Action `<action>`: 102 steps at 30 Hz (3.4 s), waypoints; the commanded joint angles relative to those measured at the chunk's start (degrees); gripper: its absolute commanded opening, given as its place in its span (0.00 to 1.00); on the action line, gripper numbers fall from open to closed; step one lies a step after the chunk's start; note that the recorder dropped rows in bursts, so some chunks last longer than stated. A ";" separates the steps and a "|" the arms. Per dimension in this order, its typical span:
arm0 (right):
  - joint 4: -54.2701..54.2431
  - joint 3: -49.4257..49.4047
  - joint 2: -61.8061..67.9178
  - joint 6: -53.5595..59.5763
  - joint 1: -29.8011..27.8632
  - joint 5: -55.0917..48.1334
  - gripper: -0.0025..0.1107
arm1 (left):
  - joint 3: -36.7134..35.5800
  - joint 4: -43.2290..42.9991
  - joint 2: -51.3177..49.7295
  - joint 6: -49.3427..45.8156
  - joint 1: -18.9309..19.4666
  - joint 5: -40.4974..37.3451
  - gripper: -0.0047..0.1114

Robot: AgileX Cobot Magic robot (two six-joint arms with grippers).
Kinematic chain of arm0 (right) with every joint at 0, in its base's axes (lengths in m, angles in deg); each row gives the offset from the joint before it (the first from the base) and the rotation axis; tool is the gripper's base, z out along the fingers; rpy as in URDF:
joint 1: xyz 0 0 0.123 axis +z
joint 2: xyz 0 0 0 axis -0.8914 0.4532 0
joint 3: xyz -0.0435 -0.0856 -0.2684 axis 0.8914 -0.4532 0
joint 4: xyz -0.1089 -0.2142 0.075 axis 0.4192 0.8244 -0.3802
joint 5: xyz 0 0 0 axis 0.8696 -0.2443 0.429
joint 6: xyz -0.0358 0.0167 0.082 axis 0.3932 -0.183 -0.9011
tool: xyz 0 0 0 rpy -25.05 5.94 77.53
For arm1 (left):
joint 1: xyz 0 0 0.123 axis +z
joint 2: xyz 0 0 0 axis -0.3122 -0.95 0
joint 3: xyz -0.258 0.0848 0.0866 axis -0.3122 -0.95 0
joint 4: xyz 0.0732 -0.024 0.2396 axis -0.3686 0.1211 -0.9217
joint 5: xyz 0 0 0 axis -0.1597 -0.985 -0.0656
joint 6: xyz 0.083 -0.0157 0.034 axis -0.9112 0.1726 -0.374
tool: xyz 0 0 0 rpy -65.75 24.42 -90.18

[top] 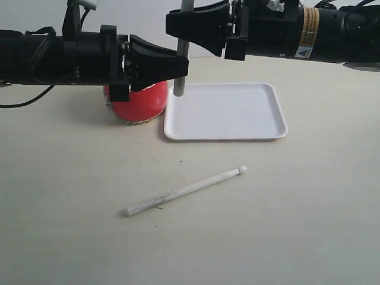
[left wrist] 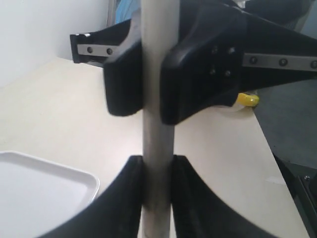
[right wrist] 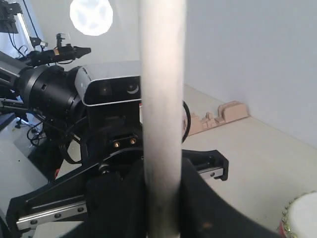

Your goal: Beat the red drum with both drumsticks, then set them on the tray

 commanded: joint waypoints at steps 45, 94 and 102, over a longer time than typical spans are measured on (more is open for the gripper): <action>12.88 0.44 -7.62 -25.14 -14.30 -11.46 0.02 | 8.33 -106.69 3.22 101.87 -20.48 33.09 0.69; 14.13 0.44 -7.72 -26.05 -14.30 -11.07 0.02 | 26.27 -92.66 -14.25 95.64 -25.47 9.79 0.69; 14.13 0.44 -7.72 -26.05 -14.30 -11.07 0.02 | 20.74 -93.86 -14.25 94.44 -25.47 12.46 0.69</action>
